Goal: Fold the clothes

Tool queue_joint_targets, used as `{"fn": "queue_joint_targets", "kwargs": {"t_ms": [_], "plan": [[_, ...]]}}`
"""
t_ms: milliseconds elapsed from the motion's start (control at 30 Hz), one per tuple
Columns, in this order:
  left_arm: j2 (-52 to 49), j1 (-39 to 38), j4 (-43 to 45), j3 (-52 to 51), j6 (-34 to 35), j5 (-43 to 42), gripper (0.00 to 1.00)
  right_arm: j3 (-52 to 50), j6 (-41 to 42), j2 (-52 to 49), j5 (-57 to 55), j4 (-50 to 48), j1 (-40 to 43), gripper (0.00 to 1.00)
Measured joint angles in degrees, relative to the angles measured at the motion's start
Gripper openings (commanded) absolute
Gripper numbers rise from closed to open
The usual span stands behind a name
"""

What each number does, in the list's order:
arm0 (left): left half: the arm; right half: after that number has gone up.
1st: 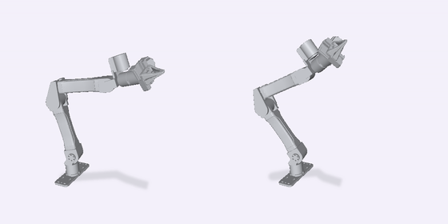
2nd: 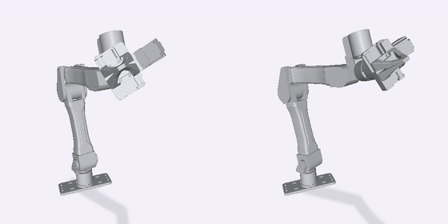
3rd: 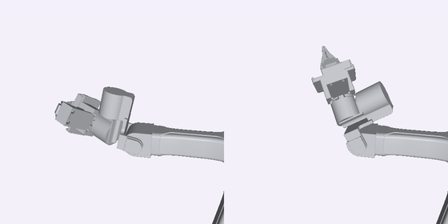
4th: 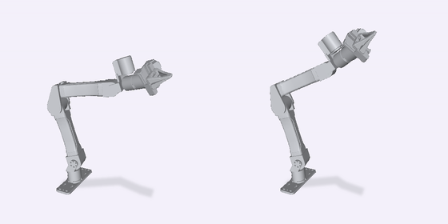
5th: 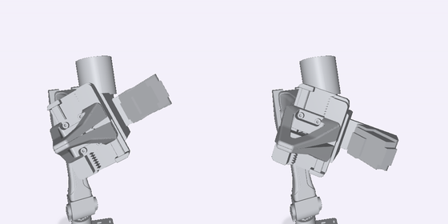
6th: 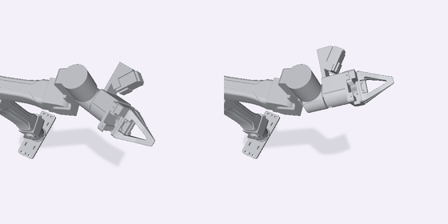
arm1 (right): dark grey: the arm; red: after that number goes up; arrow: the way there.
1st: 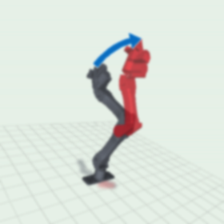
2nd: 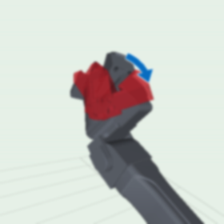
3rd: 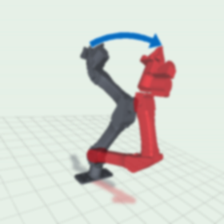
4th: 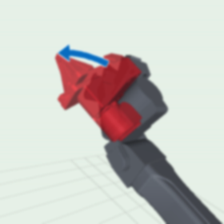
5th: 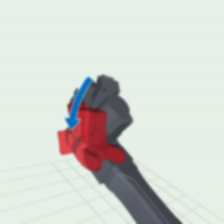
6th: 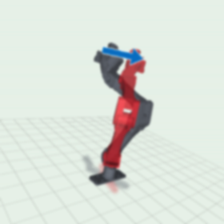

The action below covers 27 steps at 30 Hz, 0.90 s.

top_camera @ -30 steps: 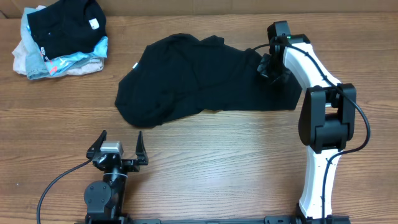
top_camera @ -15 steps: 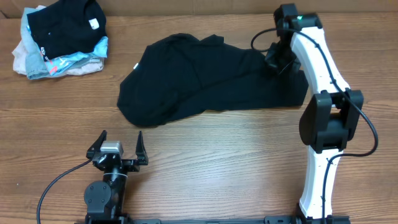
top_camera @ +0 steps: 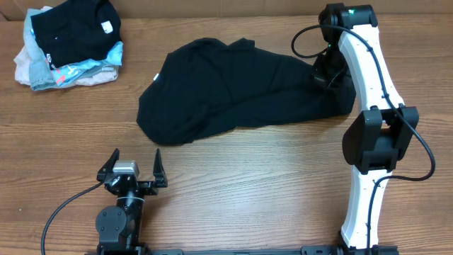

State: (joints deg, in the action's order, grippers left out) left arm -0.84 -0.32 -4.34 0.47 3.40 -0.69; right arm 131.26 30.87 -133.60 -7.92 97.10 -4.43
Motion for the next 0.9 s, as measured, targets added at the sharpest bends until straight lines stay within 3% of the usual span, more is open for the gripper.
{"fn": "queue_joint_targets", "kwargs": {"t_ms": [267, 600, 900], "plan": [[-0.02, 0.00, 0.00, 0.00, 0.00, 0.13, 1.00, 0.00, 0.76, 2.64, 0.33, -0.04, 0.00, 0.06], [-0.02, 0.00, 0.13, 0.00, 0.13, -0.48, 1.00, -2.67, -4.46, 12.76, 6.19, 0.04, -0.28, 0.04], [-0.02, 0.00, 9.22, 0.42, 0.96, -12.26, 1.00, -14.01, -4.70, 13.05, 6.23, 0.02, -1.97, 0.04]]}}
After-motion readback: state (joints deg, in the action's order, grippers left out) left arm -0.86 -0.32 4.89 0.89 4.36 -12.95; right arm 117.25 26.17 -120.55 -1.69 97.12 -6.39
